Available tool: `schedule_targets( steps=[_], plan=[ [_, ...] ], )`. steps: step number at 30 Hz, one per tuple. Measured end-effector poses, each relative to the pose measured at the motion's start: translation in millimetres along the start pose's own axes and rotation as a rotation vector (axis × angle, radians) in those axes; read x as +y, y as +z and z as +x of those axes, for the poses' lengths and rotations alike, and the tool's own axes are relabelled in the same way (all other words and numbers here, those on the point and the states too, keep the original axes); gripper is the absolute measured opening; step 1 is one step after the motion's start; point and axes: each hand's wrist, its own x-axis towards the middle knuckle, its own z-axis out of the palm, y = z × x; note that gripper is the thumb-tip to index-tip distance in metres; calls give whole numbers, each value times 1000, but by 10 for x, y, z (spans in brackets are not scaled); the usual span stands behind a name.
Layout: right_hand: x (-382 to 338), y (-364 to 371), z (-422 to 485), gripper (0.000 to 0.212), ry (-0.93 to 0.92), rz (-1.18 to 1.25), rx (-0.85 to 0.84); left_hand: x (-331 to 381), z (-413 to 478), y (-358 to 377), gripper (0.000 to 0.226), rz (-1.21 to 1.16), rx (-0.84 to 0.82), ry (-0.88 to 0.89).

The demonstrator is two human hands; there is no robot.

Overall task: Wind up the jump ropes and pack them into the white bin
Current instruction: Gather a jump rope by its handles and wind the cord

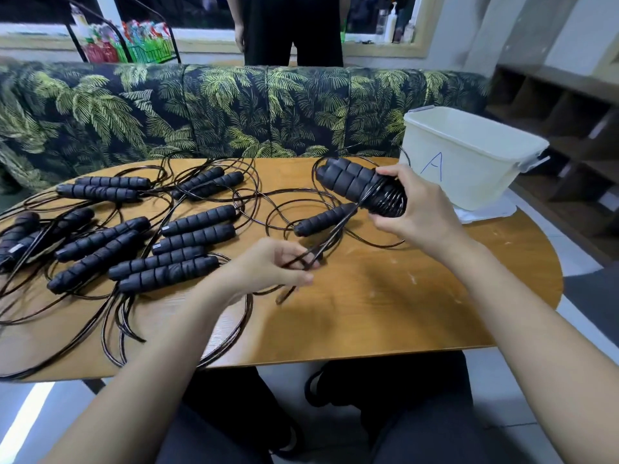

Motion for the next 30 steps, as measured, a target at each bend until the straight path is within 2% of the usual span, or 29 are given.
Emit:
schedule_targets(
  steps=[1, 3, 5, 6, 8, 9, 10, 11, 13, 15, 18, 20, 22, 24, 26, 28, 30],
  plan=[
    [27, -25, 2, 64, 4, -10, 2, -1, 12, -63, 25, 129, 36, 23],
    [73, -70, 2, 65, 3, -36, -1, 45, 26, -209, 36, 374, 260, 108],
    [95, -93, 3, 65, 0, -67, 3, 86, 31, -317, 57, 669, 494, 196],
    [97, -94, 4, 65, -6, -90, 1, 78, 47, -343, 68, 853, 529, 200],
    [79, -63, -2, 64, -45, -152, -29, 49, 87, -319, 89, 1159, 380, 126],
    [64, -35, -13, 64, -74, -179, -54, 27, 106, -292, 96, 1171, 257, 82],
    [48, -6, -28, 64, -103, -199, -76, 49, 94, -270, 98, 1022, 172, 60],
    [31, 22, -46, 64, -127, -209, -91, 104, 73, -248, 94, 744, 135, 51],
    [-9, 58, -78, 65, -162, -204, -95, 210, 53, -174, 78, 251, 131, 115],
    [-63, 72, -86, 66, -192, -185, -82, 280, 81, -2, 62, 113, 84, 152],
    [-150, 65, -80, 66, -200, -141, -73, 265, 141, 344, 23, -51, -7, 182],
    [-180, 52, -86, 66, -139, -18, -69, 220, 136, 428, 23, -292, -63, 189],
    [-218, 22, -111, 66, -46, 203, -44, 125, 110, 397, 26, -461, -151, 191],
    [-270, -20, -152, 68, -14, 350, -40, 12, 115, 317, 26, -513, -190, 173],
    [-345, -54, -206, 68, -13, 431, -121, -20, 97, 248, 23, -497, -203, 166],
    [-428, -80, -271, 66, -10, 517, -234, 6, 81, 181, 20, -356, -208, 169],
    [-492, -101, -325, 64, -41, 551, -340, 85, 87, 63, 31, -130, -104, 163]
  ],
)
